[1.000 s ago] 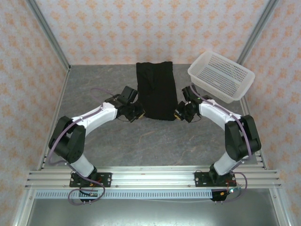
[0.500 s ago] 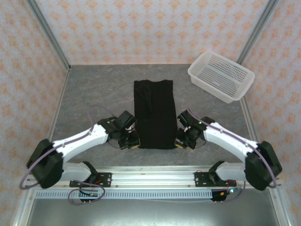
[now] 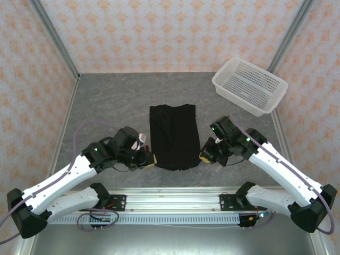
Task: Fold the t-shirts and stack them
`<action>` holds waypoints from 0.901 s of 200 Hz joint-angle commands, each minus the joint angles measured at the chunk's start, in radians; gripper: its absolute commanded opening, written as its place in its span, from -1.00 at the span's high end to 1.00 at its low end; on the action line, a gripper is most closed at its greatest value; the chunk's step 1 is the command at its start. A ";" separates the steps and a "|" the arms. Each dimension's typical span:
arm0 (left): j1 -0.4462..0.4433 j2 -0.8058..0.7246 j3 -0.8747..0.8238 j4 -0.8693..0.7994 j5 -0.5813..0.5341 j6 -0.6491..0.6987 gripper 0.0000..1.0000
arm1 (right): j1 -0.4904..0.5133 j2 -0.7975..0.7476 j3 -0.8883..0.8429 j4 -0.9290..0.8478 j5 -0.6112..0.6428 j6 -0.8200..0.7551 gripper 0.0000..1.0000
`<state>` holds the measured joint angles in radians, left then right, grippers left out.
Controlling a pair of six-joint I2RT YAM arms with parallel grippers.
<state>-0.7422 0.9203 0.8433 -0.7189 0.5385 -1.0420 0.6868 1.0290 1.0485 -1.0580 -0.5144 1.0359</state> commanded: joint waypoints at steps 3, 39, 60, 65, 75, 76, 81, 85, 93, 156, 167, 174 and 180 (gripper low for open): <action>0.004 0.025 0.130 -0.026 -0.127 -0.030 1.00 | -0.011 0.052 0.111 -0.058 0.061 0.000 1.00; 0.099 0.074 0.193 -0.013 -0.158 -0.056 1.00 | -0.077 0.149 0.249 -0.053 0.085 -0.048 1.00; 0.156 0.129 0.236 -0.004 -0.136 -0.038 1.00 | -0.119 0.248 0.344 -0.057 0.090 -0.089 1.00; 0.169 0.145 0.251 -0.012 -0.138 -0.033 1.00 | -0.129 0.269 0.366 -0.056 0.090 -0.096 1.00; 0.194 0.181 0.277 -0.012 -0.126 -0.024 1.00 | -0.148 0.307 0.402 -0.044 0.090 -0.107 1.00; 0.197 0.187 0.279 -0.011 -0.126 -0.022 1.00 | -0.150 0.311 0.406 -0.042 0.090 -0.107 1.00; 0.211 0.205 0.295 -0.017 -0.127 -0.020 1.00 | -0.159 0.331 0.426 -0.036 0.087 -0.113 1.00; 0.221 0.222 0.309 -0.023 -0.126 -0.018 1.00 | -0.168 0.350 0.443 -0.035 0.083 -0.116 1.00; 0.242 0.261 0.332 -0.013 -0.116 -0.013 1.00 | -0.183 0.385 0.474 -0.026 0.073 -0.122 1.00; 0.387 0.635 0.594 -0.028 -0.115 0.036 1.00 | -0.310 0.755 0.709 0.098 -0.021 -0.149 1.00; 0.411 0.722 0.645 0.005 -0.108 0.034 1.00 | -0.337 0.855 0.762 0.113 -0.047 -0.148 1.00; 0.427 0.784 0.694 0.007 -0.115 0.045 1.00 | -0.354 0.922 0.802 0.113 -0.062 -0.144 1.00; 0.440 0.852 0.743 0.004 -0.115 0.058 0.97 | -0.366 0.977 0.837 0.116 -0.067 -0.142 1.00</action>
<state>-0.3489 1.6009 1.4624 -0.7353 0.4366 -1.0340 0.3691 1.8263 1.7901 -0.9962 -0.5278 0.9039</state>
